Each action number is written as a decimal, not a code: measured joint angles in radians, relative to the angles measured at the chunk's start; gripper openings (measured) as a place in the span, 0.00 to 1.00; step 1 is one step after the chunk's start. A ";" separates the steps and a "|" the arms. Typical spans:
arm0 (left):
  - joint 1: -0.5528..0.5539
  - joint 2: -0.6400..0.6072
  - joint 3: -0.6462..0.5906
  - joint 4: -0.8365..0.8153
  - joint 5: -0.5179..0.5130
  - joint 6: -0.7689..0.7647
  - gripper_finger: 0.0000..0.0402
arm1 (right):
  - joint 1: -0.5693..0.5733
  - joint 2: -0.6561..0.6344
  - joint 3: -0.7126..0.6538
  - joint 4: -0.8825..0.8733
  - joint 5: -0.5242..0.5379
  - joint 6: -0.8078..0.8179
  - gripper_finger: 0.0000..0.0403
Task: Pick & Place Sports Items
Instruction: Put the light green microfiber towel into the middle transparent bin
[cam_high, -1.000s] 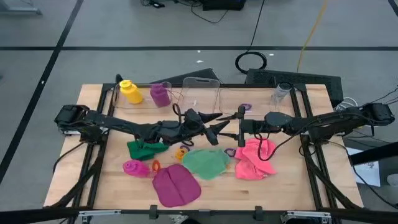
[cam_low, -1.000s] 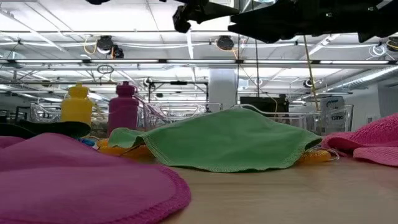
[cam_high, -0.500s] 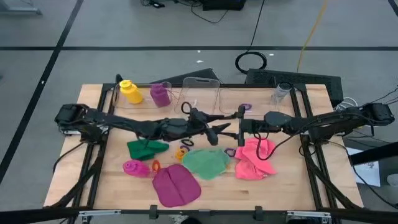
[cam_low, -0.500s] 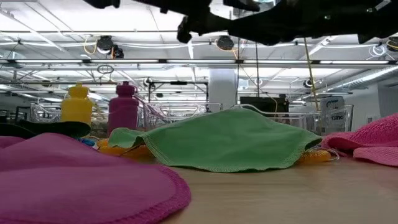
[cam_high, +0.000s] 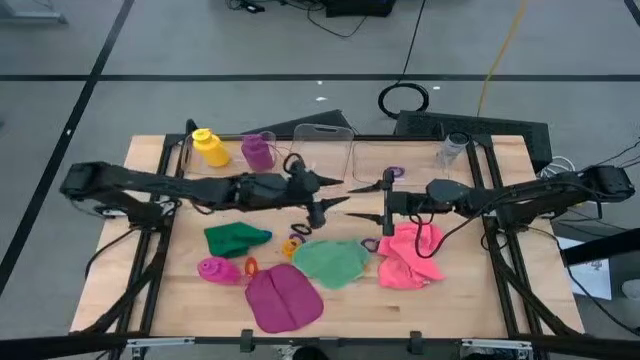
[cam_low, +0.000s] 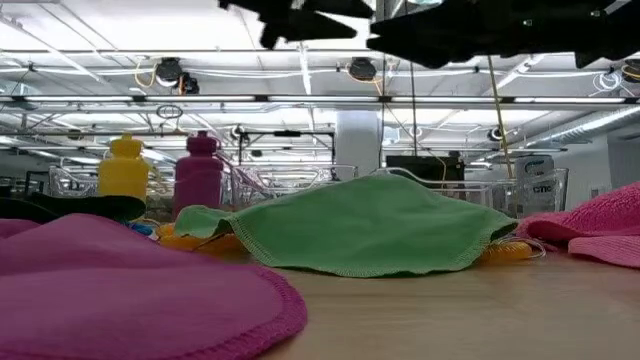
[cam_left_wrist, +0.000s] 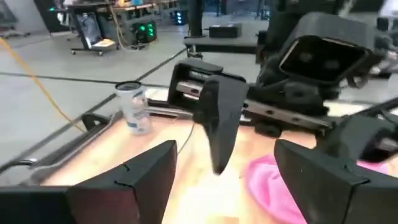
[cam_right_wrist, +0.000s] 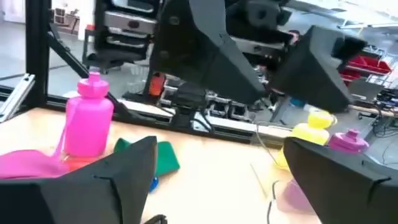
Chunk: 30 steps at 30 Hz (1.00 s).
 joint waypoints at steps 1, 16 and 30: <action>-0.005 -0.020 -0.001 -0.025 -0.002 0.016 0.57 | 0.000 0.000 0.000 -0.003 0.000 0.000 0.65; -0.080 -0.148 0.000 -0.580 -0.001 -0.156 0.57 | 0.000 0.000 0.000 -0.006 0.002 0.001 0.65; -0.096 -0.148 -0.043 -0.680 0.116 0.036 0.57 | 0.000 0.000 -0.002 0.006 0.002 0.089 0.65</action>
